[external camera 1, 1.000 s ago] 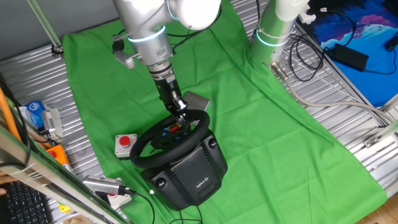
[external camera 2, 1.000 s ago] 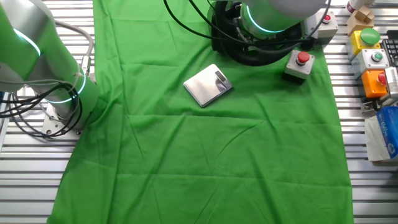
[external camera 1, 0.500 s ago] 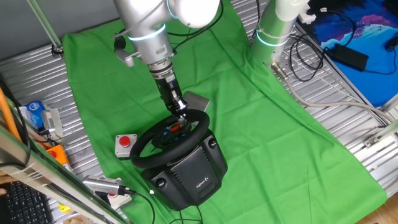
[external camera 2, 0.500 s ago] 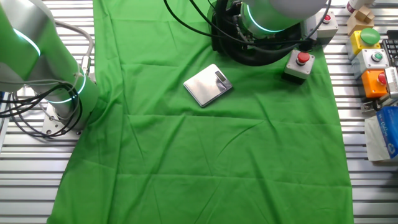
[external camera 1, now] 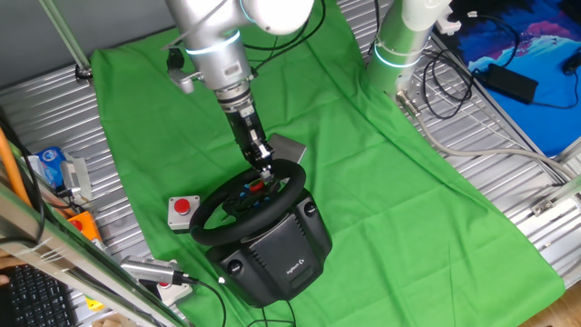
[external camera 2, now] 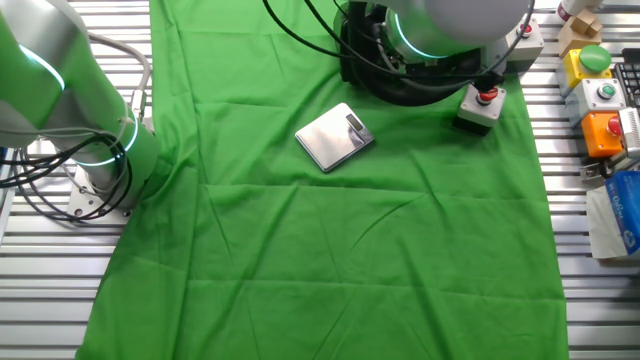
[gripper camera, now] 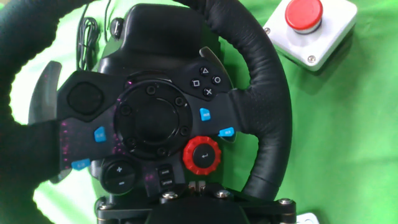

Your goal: Rotate the steering wheel 90 degrees clockwise

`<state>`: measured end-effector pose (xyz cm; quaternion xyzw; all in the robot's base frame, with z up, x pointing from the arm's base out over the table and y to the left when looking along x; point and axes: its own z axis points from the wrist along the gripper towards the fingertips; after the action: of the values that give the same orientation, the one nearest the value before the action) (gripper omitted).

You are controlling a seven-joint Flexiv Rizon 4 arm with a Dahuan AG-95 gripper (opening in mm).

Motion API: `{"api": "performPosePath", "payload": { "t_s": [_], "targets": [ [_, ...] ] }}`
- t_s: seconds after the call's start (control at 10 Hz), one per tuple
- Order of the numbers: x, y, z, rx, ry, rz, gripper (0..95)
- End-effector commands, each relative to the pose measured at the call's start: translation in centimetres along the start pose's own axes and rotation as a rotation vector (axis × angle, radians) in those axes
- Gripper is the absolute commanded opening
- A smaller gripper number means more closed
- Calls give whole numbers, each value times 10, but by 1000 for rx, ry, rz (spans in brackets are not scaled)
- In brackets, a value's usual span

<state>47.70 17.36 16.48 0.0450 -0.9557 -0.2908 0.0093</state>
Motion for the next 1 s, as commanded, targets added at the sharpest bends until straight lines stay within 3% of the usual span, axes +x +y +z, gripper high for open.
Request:
{"api": "performPosePath", "payload": {
  "t_s": [0.1,0.5,0.7,0.9,1.0],
  "targets": [
    [1,3,-4,-3,4,3,0],
    [1,6,-9,20,25,-50,0],
    [1,2,-14,43,51,-84,0],
    [1,-3,-21,85,77,-122,0],
    [1,-8,-26,126,91,-156,0]
  ]
}}
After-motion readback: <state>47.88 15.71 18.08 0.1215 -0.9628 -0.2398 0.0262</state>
